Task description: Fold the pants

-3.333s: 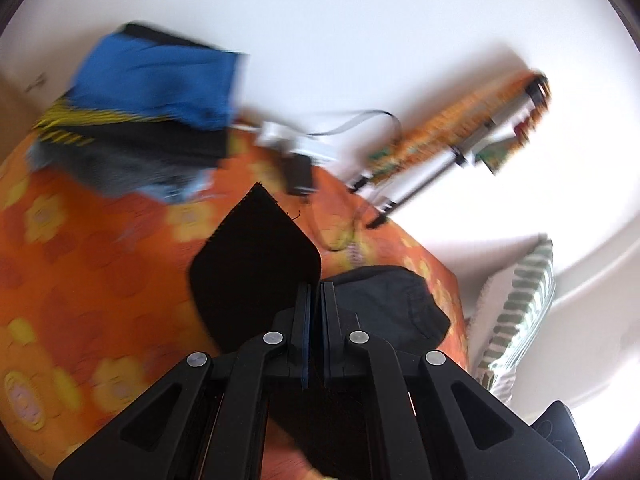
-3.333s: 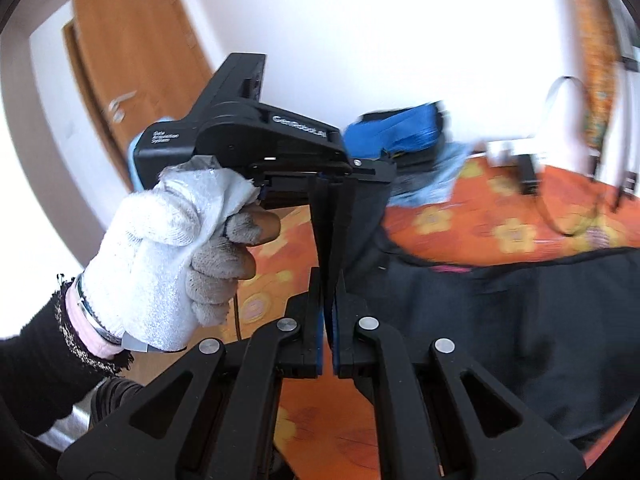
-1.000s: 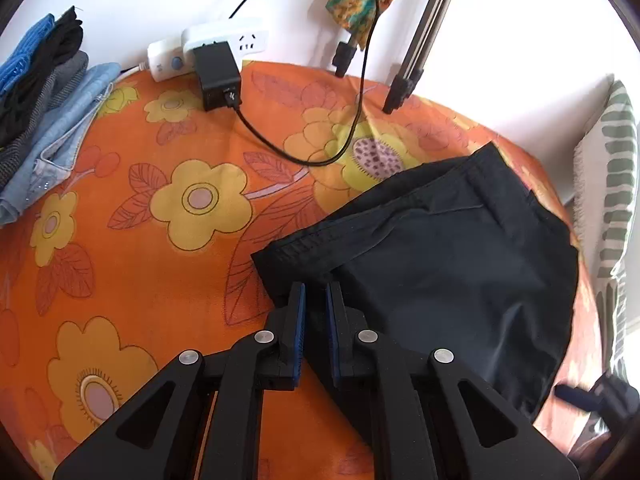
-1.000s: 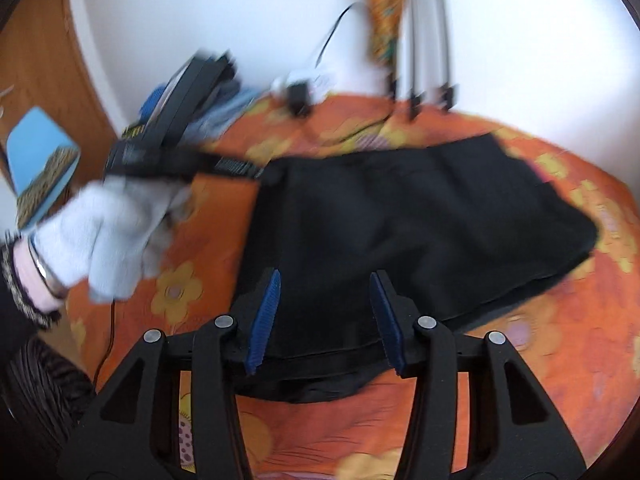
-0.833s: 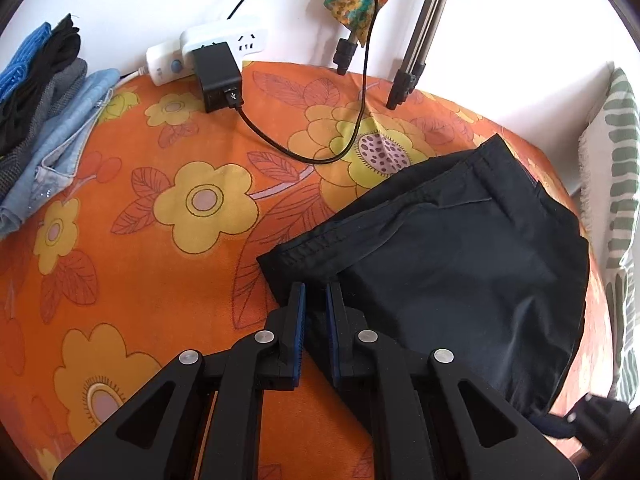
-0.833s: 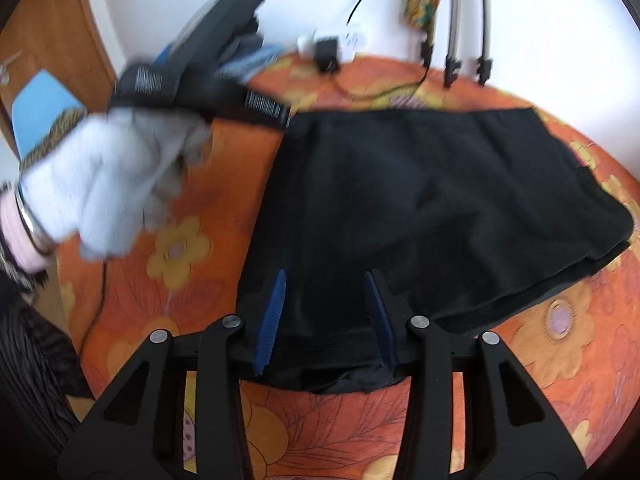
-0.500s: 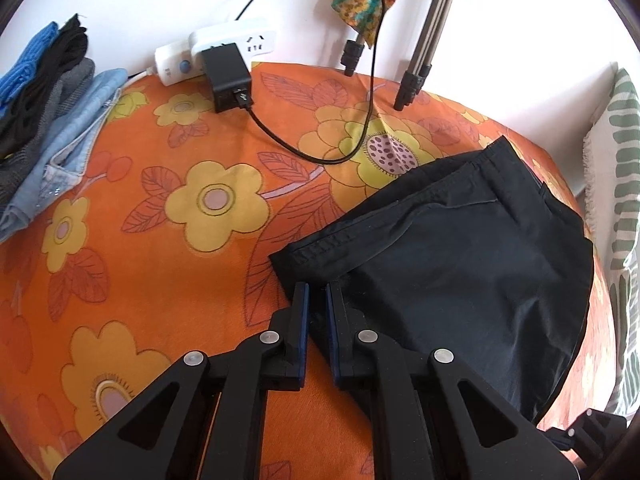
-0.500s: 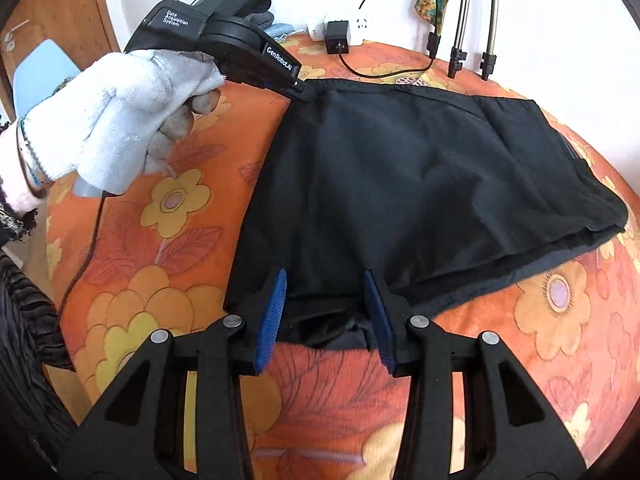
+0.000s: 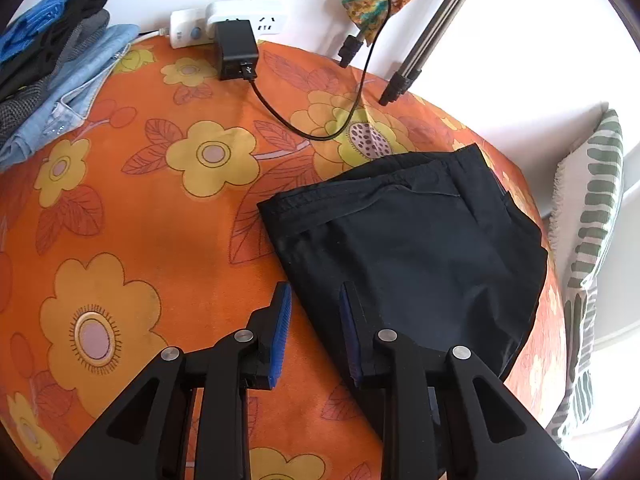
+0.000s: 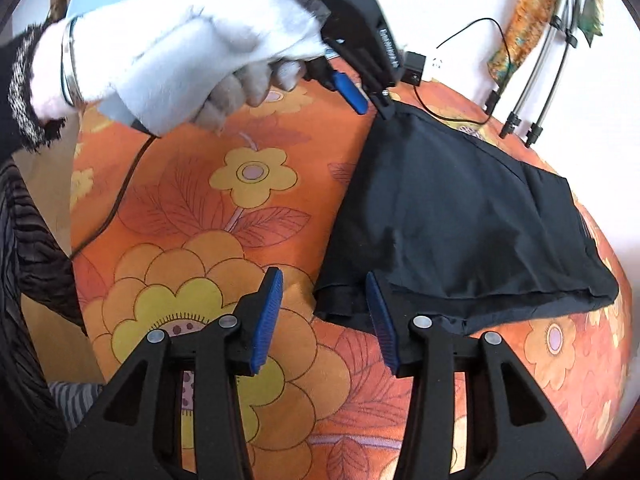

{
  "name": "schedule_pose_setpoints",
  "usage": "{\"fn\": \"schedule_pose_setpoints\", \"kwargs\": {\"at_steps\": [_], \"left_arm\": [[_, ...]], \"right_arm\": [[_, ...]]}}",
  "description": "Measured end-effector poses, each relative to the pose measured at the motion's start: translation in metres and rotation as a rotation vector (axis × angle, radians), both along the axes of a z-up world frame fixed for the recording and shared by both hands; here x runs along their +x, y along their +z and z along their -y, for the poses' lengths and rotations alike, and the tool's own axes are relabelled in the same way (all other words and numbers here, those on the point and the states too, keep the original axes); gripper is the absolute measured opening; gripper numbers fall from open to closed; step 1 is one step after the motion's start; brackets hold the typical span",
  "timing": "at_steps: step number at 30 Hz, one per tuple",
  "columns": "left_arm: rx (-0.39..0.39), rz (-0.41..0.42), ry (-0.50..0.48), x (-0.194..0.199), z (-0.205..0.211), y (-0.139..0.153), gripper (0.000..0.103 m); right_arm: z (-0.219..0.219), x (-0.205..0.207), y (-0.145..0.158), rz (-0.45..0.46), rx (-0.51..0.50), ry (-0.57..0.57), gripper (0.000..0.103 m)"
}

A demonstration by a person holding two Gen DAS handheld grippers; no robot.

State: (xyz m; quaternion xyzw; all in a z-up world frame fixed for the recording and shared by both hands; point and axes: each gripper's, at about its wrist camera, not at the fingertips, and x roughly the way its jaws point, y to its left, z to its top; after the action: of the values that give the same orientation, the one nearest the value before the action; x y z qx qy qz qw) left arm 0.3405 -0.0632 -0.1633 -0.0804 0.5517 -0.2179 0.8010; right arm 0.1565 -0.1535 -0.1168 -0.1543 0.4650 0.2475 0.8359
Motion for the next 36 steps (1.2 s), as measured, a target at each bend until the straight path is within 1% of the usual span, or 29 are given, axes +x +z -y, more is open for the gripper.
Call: {"fn": "schedule_pose_setpoints", "kwargs": {"at_steps": [3, 5, 6, 7, 8, 9, 11, 13, 16, 19, 20, 21, 26, 28, 29, 30, 31, 33, 34, 36], "left_arm": [[-0.017, -0.019, 0.003, 0.001, 0.0, -0.002, 0.024], [-0.031, -0.038, 0.005, 0.001, 0.0, -0.004, 0.028], [-0.032, -0.043, 0.003, 0.001, 0.0, -0.005, 0.033], [-0.033, -0.047, 0.0, 0.0, 0.0, -0.005, 0.036], [-0.034, -0.052, -0.002, 0.0, 0.001, -0.006, 0.036], [-0.036, -0.058, -0.003, -0.001, 0.001, -0.007, 0.036], [-0.047, -0.072, 0.003, -0.001, 0.0, -0.008, 0.036], [-0.061, -0.09, 0.016, -0.001, -0.002, -0.009, 0.04], [-0.092, -0.123, 0.034, -0.001, -0.002, -0.012, 0.045], [-0.112, -0.136, 0.041, -0.002, 0.001, -0.011, 0.046], [-0.121, -0.137, 0.052, -0.002, 0.001, -0.011, 0.048], [-0.13, -0.14, 0.063, -0.002, 0.002, -0.011, 0.052], [-0.2, -0.167, 0.115, 0.005, 0.007, -0.017, 0.052], [-0.223, -0.172, 0.112, 0.005, 0.011, -0.019, 0.049], [-0.216, -0.165, 0.108, 0.005, 0.015, -0.019, 0.049], [-0.214, -0.156, 0.106, 0.005, 0.017, -0.019, 0.043], [-0.21, -0.147, 0.108, 0.005, 0.019, -0.018, 0.031], [-0.209, -0.139, 0.121, 0.007, 0.019, -0.018, 0.018], [-0.216, -0.138, 0.125, 0.007, 0.018, -0.018, 0.014], [-0.224, -0.137, 0.127, 0.008, 0.016, -0.017, 0.011]], "right_arm": [[-0.001, 0.005, -0.01, -0.027, -0.016, -0.004, 0.046], [0.002, 0.005, -0.01, -0.03, 0.001, -0.011, 0.045], [0.003, 0.005, -0.01, -0.033, 0.004, -0.018, 0.044], [0.005, 0.006, -0.01, -0.026, -0.015, -0.033, 0.034], [0.006, 0.007, -0.01, -0.018, -0.032, -0.041, 0.022], [0.008, 0.009, -0.01, -0.024, -0.024, -0.04, 0.021], [0.012, 0.012, -0.008, -0.039, 0.003, -0.054, 0.012], [0.017, 0.013, -0.004, -0.044, 0.034, -0.071, 0.009], [0.027, 0.013, 0.009, -0.044, 0.107, -0.111, 0.007], [0.035, 0.013, 0.025, -0.021, 0.158, -0.141, 0.006], [0.037, 0.013, 0.029, -0.015, 0.166, -0.148, 0.006], [0.04, 0.013, 0.032, -0.012, 0.178, -0.155, 0.006], [0.043, 0.012, 0.036, -0.008, 0.198, -0.157, 0.006], [0.044, 0.014, 0.034, -0.008, 0.197, -0.154, 0.006], [0.044, 0.013, 0.034, -0.006, 0.198, -0.153, 0.006], [0.044, 0.012, 0.034, -0.003, 0.199, -0.151, 0.006], [0.044, 0.009, 0.036, -0.001, 0.201, -0.152, 0.006], [0.046, 0.01, 0.035, -0.005, 0.207, -0.154, 0.006], [0.046, 0.01, 0.035, -0.005, 0.21, -0.157, 0.006], [0.047, 0.01, 0.033, -0.011, 0.215, -0.157, 0.006]]}}
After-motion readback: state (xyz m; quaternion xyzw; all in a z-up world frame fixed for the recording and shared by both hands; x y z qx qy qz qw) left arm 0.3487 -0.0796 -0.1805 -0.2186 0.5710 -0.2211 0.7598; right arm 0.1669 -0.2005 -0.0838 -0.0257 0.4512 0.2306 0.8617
